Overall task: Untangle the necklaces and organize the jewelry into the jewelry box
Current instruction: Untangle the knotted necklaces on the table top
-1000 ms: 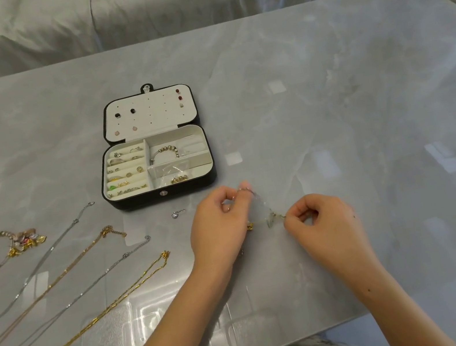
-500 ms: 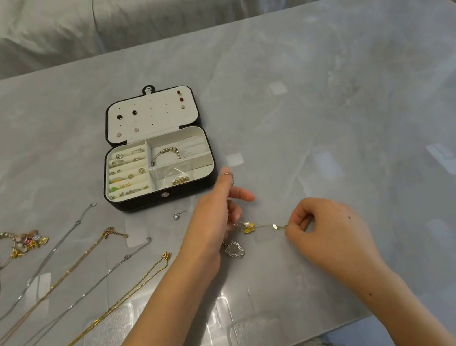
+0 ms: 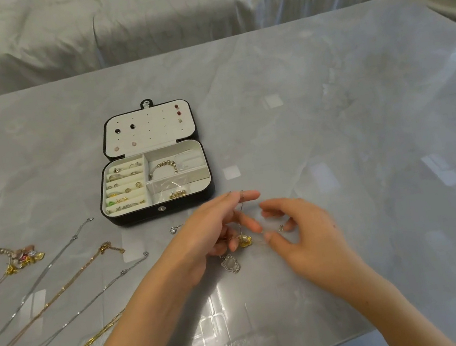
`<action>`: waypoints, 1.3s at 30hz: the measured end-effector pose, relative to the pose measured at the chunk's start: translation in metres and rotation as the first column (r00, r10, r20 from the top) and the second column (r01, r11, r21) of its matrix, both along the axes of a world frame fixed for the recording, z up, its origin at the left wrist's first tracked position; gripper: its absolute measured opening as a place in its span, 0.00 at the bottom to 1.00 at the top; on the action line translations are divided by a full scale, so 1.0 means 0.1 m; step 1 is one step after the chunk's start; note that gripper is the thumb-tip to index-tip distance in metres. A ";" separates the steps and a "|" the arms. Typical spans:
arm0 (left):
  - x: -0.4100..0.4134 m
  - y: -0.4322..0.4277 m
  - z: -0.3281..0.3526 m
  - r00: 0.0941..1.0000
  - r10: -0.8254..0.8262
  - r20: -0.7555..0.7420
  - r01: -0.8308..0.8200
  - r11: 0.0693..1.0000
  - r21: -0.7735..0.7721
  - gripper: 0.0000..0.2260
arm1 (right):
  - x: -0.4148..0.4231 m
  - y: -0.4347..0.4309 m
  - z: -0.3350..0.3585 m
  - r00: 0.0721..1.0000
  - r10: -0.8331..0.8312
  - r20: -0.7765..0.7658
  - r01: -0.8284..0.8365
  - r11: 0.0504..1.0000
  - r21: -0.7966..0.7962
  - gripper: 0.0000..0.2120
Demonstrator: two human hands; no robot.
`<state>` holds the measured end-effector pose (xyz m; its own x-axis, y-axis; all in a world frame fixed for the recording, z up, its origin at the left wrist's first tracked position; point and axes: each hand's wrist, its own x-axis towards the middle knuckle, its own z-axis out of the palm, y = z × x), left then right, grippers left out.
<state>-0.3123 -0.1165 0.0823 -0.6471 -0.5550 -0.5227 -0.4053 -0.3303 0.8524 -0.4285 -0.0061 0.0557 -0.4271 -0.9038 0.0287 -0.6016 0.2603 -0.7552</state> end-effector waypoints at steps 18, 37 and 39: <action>-0.25 -0.27 -0.08 0.959 -0.225 0.171 0.280 0.844 -0.458 0.14 | 0.01 -0.03 -0.16 0.987 0.031 -0.155 -0.031 1.000 0.002 0.04; -0.03 0.04 -0.31 0.961 -0.029 0.273 0.266 0.347 -0.899 0.06 | -0.13 0.09 -0.10 0.960 0.039 -0.276 -0.018 0.997 0.079 0.13; 0.07 0.10 -0.38 0.954 -0.038 0.299 0.291 0.378 -0.879 0.08 | -0.15 0.14 -0.10 0.958 0.052 -0.281 -0.021 0.993 0.113 0.10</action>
<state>-0.3050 -0.1064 0.0441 -0.7368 -0.6686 0.1000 -0.5500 0.6789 0.4864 -0.4440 0.0081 0.0461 -0.3820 -0.9230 0.0457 -0.7974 0.3042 -0.5212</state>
